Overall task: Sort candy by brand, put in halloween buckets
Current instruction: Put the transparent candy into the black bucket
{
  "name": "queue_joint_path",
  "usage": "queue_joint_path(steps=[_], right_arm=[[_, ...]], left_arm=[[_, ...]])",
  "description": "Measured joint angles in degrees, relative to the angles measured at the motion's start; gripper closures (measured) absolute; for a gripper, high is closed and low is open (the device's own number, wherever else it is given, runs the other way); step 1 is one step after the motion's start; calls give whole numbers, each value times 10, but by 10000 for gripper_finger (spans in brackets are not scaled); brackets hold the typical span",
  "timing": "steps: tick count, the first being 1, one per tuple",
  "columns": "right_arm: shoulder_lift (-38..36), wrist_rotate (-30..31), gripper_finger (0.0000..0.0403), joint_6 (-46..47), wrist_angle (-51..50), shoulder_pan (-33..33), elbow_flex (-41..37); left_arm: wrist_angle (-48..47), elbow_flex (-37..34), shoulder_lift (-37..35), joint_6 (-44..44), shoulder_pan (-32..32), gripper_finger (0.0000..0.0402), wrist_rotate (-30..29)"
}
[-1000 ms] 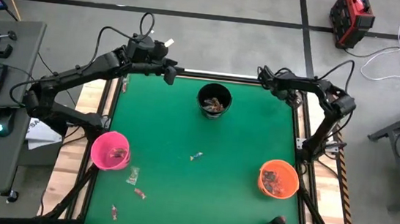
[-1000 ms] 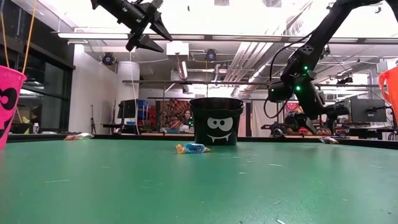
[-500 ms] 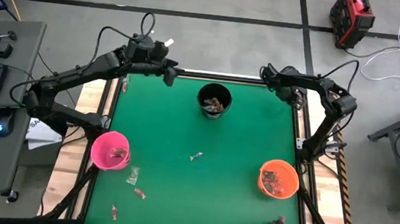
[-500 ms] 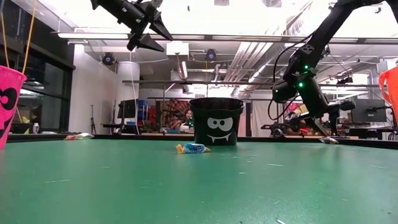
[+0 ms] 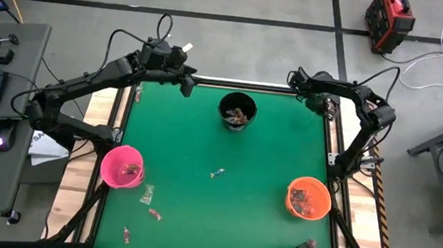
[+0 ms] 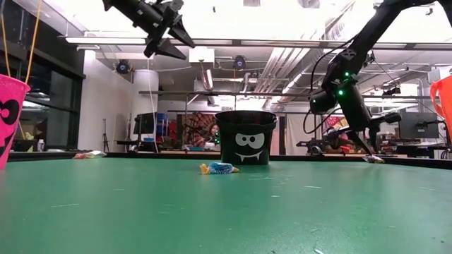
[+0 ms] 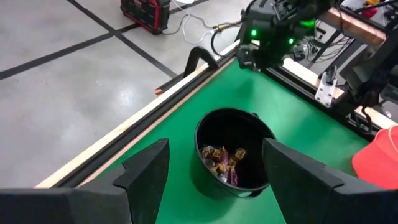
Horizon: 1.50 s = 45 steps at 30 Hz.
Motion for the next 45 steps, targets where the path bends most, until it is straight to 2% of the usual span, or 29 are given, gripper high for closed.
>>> queue_joint_path(steps=[2, 6, 9, 17, 25, 30, 37, 38, 40, 42, 45], right_arm=[[-6, 2, 392, 19, 7, 13, 10], [-13, 21, 392, 101, 40, 39, 40], [-13, 38, 400, 122, 52, 25, 48], [-11, 66, 402, 247, 15, -16, 49], [63, 53, 403, 244, -4, -32, 48], [109, 90, 403, 266, -11, -25, 74], [130, 61, 403, 157, -26, -11, 89], [130, 50, 403, 128, -25, -4, 89], [128, -13, 403, 75, -10, 14, 88], [126, 2, 403, 42, -18, 36, 85], [113, -43, 403, 2, -27, 73, 85]], left_arm=[[-8, 0, 0, 0, 0, 155, 0], [-18, 0, 0, 7, 0, 155, 0], [-28, 0, 0, 14, 0, 155, 0], [-59, -1, 0, 35, 0, 155, -3], [-56, -1, 0, 64, 0, 155, -15], [-56, -1, 0, 65, 0, 155, -17], [-57, -1, 0, 65, 0, 155, -18], [-56, -1, 0, 65, 0, 155, -18], [-57, -1, 0, 65, 0, 155, -18], [-59, -1, 0, 65, 0, 155, -19], [-62, -1, 0, 64, 0, 155, -17]])
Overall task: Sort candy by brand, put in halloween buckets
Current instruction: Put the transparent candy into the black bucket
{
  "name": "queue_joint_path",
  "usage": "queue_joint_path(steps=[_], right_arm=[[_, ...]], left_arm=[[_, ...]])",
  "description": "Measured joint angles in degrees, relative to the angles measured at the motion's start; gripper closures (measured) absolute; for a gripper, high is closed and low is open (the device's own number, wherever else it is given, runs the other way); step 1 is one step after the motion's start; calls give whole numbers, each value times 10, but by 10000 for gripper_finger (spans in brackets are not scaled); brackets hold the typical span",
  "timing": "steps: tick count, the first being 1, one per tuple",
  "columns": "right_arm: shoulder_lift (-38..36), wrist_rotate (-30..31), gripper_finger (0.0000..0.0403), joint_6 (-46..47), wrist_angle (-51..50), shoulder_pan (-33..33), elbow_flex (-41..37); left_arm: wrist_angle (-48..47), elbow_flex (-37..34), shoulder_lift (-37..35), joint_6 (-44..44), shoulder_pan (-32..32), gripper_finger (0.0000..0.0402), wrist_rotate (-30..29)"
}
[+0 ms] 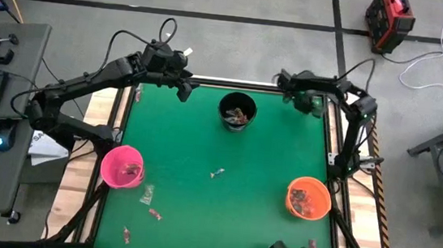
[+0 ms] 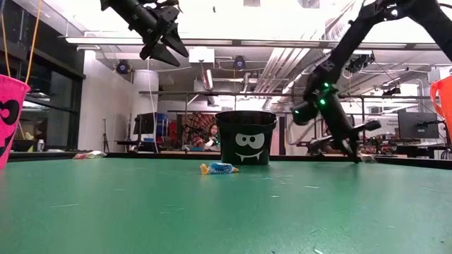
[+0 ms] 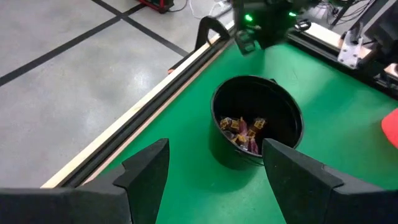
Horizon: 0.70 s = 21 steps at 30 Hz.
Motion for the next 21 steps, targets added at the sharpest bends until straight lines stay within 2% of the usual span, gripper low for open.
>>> queue_joint_path(steps=[3, 6, 9, 14, 17, 21], right_arm=[[-25, -37, 403, -14, -4, 50, -1], [-73, 27, 403, 22, -18, 71, -1], [-106, 81, 403, 59, -20, 41, 0], [-107, 145, 403, 110, -18, -24, 0], [-87, 150, 403, 140, -13, -64, 0], [-53, 135, 403, 135, 4, -96, 0]], left_arm=[[-1, 0, 0, -4, 0, 155, 1], [-1, 0, 0, -4, 0, 155, 2], [-1, 0, 0, -4, 0, 155, 2], [-1, 0, 0, -4, 0, 155, 2], [-1, 0, 0, -4, 0, 155, 2], [-1, 0, 0, -4, 0, 155, 2]])
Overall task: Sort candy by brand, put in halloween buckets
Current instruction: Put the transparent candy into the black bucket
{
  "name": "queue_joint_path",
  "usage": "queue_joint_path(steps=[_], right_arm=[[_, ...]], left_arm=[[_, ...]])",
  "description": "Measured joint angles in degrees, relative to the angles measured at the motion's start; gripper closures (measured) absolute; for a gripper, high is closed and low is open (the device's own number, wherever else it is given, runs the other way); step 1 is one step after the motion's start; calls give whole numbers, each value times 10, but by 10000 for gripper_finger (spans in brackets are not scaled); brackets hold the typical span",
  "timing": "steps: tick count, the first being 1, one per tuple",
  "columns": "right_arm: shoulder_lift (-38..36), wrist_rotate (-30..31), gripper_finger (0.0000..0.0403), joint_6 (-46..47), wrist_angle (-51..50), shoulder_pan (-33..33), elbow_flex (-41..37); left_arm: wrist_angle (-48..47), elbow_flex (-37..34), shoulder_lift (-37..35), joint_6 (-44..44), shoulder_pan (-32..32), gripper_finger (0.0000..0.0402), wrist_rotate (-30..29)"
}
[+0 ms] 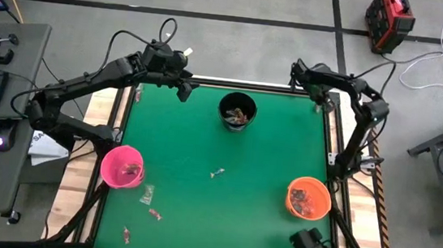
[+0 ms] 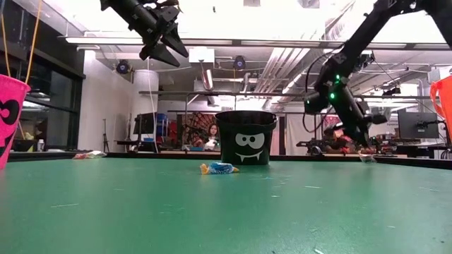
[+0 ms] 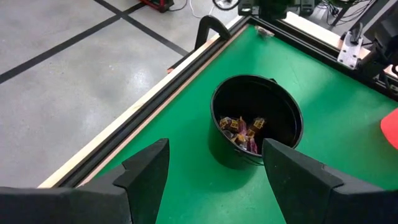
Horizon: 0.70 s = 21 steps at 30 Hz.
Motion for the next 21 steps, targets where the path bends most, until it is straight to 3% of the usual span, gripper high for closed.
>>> queue_joint_path(steps=[8, 13, 21], right_arm=[[43, 6, 403, 2, -3, -3, 3], [69, -28, 403, -20, -1, -4, 15], [70, -97, 403, -177, 2, 28, 10]], left_arm=[[0, 0, 0, -1, 0, 155, 0], [-5, 0, 0, -1, 0, 155, 0], [-19, 0, 0, -1, 0, 155, 0]])
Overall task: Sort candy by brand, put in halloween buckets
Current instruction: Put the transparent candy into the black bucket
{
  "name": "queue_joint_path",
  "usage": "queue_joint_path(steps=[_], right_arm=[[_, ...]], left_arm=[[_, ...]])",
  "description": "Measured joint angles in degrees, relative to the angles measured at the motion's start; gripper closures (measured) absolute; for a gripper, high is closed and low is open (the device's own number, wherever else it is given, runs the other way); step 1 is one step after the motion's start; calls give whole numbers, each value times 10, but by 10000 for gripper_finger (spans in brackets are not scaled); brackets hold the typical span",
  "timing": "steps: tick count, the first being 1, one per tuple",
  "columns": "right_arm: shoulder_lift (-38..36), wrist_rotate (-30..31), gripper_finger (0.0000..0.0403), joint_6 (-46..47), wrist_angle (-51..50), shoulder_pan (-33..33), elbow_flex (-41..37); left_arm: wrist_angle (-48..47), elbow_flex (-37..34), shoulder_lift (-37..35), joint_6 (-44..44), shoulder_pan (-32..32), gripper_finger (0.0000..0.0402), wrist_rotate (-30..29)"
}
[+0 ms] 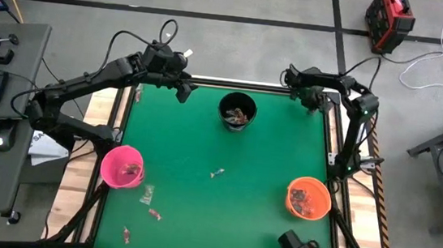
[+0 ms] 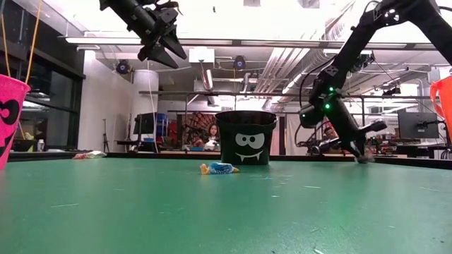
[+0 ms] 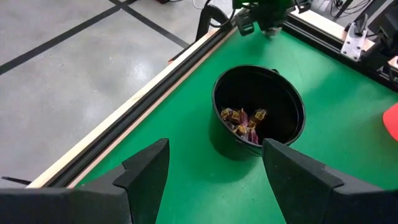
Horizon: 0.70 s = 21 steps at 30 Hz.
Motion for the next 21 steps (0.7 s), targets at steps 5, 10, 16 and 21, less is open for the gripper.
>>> queue_joint_path(steps=[5, 10, 16, 21], right_arm=[[-13, -51, 403, -67, 1, 61, 0], [-36, -117, 403, -115, 5, 142, 0], [-73, -169, 403, -143, -3, 241, 0], [-147, -113, 403, -144, -37, 297, 0]], left_arm=[[0, 0, 0, 0, 0, 155, -1], [-6, 0, 0, 0, 0, 155, 0], [-9, 0, 0, 0, 0, 155, 0], [-10, 0, 0, 0, 0, 155, 0]])
